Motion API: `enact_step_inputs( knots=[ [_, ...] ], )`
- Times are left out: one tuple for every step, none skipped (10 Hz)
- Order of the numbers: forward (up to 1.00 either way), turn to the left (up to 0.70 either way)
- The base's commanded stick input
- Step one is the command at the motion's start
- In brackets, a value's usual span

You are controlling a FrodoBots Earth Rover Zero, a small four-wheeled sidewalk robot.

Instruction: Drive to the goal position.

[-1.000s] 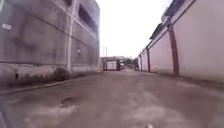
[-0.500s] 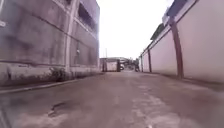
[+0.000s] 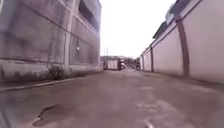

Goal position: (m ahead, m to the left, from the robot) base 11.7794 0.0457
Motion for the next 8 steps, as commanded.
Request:
enact_step_inputs(
  knots=[
    [0.70, 0.00],
    [0.70, 0.00],
    [0.70, 0.00],
    [0.70, 0.00],
    [0.70, 0.00],
    [0.70, 0.00],
    [0.70, 0.00],
    [0.70, 0.00]
  ],
)
